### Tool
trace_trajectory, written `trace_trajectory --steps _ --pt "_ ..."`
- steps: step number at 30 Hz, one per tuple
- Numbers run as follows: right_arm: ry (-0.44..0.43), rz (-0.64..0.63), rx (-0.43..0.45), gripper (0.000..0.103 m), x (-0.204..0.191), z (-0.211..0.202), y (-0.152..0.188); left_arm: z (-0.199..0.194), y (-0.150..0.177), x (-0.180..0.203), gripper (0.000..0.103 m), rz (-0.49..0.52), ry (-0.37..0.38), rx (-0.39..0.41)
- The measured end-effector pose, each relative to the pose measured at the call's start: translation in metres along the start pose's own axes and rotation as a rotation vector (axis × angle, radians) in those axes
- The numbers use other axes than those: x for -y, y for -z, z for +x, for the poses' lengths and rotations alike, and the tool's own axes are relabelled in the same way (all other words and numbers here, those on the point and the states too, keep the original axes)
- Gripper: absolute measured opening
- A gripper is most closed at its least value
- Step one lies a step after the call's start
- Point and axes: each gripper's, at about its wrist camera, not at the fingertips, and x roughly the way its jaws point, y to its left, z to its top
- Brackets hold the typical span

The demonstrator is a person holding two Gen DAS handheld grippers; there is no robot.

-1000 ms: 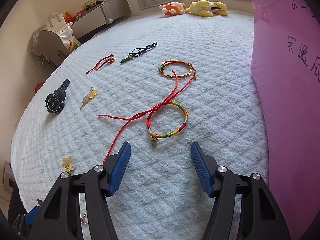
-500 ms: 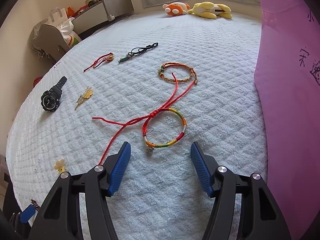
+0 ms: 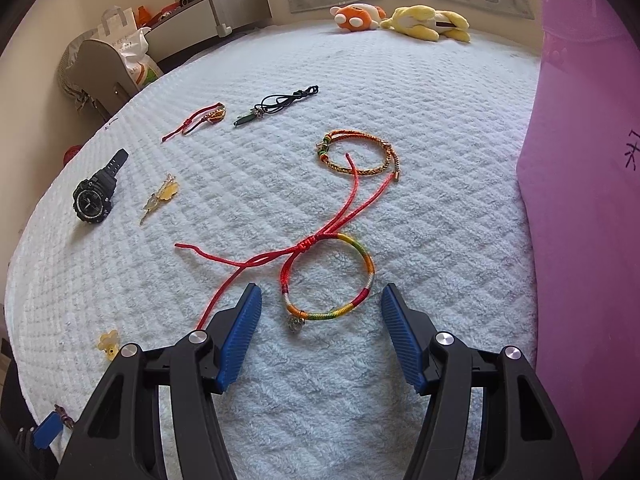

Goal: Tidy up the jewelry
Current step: 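Move the left tool to the leather cord while the right tool approaches the red-string bracelet, then grasp the leather cord with the left tool while the right tool grasps the red-string bracelet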

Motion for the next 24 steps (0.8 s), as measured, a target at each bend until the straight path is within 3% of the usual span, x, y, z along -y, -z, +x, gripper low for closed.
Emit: trace_trajectory --steps 16,24 --pt "0.063 -0.045 -0.012 0.060 -0.010 0.008 -0.002 0.004 -0.001 0.006 0.097 0.027 -0.014 0.022" --pt "0.075 -0.053 -0.023 0.060 -0.011 0.009 -0.002 0.001 -0.002 0.008 0.084 0.091 0.019 0.028"
